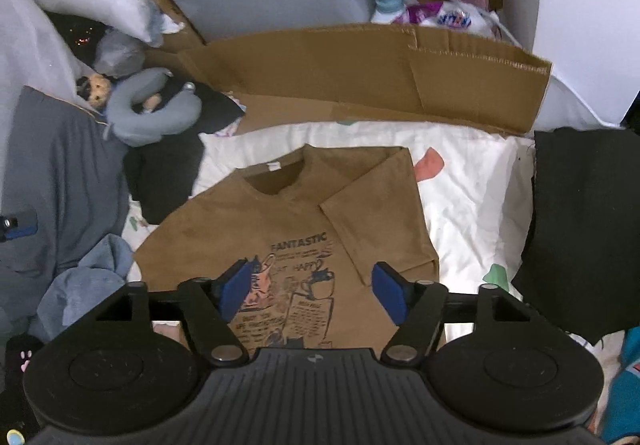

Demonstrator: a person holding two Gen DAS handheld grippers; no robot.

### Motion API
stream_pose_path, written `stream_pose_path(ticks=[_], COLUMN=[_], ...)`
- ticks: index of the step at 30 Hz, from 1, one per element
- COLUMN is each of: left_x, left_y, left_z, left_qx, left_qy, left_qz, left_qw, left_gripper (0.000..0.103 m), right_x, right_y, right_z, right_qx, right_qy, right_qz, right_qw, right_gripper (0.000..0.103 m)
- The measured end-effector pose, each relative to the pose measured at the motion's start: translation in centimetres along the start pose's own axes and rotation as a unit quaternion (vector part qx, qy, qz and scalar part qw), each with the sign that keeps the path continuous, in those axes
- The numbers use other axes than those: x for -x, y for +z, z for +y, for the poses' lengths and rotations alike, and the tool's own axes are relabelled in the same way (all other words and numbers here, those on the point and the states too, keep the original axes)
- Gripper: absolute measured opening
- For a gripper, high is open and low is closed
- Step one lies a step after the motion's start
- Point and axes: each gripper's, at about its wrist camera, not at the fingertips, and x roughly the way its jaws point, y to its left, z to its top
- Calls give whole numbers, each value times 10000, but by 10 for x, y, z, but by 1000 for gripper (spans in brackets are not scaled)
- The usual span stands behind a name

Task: Fold clothes
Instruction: 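Raise both grippers high above the brown T-shirt, then lower both grippers to the T-shirt side edge beside the blue jeans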

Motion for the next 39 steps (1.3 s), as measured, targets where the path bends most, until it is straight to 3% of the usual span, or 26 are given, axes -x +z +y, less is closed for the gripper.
stream_pose_path(ticks=[7, 15, 20, 27, 39], left_x=[51, 69, 68, 47, 17], left_y=[-40, -71, -85, -106, -137], left_z=[33, 71, 88, 101, 132], left_qx=[164, 752, 889, 772, 868], left_qy=[-2, 335, 258, 470, 626], left_qz=[-285, -252, -360, -328, -460], left_qw=[9995, 9963, 9951, 9954, 9932], left_gripper=[96, 96, 96, 96, 96], right_x=[46, 66, 51, 23, -26], right_y=[-10, -45, -68, -90, -111], right_z=[28, 43, 48, 59, 107], right_qx=[83, -43, -9, 114, 843], right_qy=[-13, 94, 66, -91, -238], right_qz=[-180, -328, -274, -339, -644], right_qw=[9998, 9994, 9996, 9993, 9941], right_gripper=[82, 84, 84, 84, 84])
